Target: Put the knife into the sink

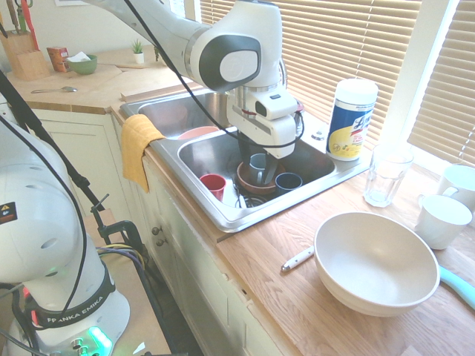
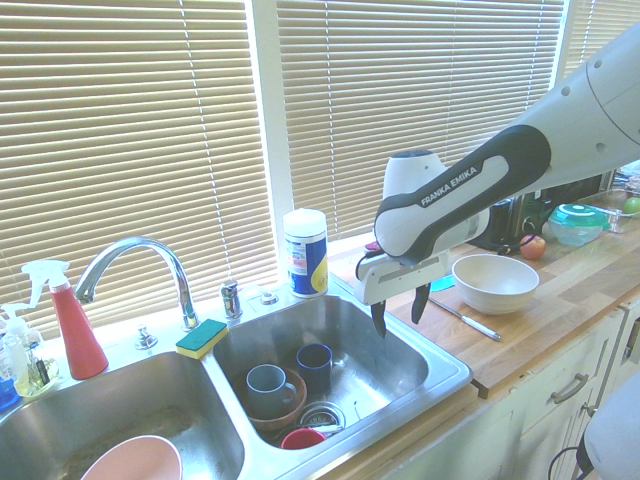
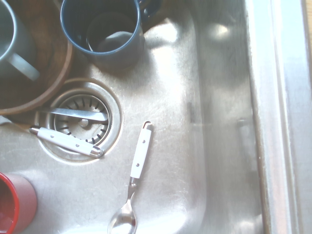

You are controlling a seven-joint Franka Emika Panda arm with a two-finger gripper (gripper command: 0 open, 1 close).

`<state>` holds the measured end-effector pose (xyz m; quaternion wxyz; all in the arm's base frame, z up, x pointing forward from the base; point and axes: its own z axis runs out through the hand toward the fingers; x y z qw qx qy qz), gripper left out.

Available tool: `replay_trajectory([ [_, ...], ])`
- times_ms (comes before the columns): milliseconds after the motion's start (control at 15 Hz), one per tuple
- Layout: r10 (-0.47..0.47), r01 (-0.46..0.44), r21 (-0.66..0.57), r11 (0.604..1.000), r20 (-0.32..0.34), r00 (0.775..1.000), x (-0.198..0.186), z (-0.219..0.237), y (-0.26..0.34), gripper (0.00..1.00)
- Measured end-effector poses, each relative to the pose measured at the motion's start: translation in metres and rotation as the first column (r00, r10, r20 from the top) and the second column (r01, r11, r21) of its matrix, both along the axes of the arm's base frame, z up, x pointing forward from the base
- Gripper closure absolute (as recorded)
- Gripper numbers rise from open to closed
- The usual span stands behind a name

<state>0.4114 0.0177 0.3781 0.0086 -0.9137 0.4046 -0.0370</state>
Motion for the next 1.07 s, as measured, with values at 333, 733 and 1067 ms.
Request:
replay_trajectory([
  [333,0.040,-0.039,-0.069,0.997,0.008,0.999,0.004,-0.003,-0.012,0.00],
  [733,0.109,-0.112,-0.213,0.971,-0.025,0.994,0.002,-0.001,-0.060,0.00],
  [1067,0.077,-0.087,-0.191,0.978,-0.059,0.995,-0.010,-0.012,-0.094,0.00],
])
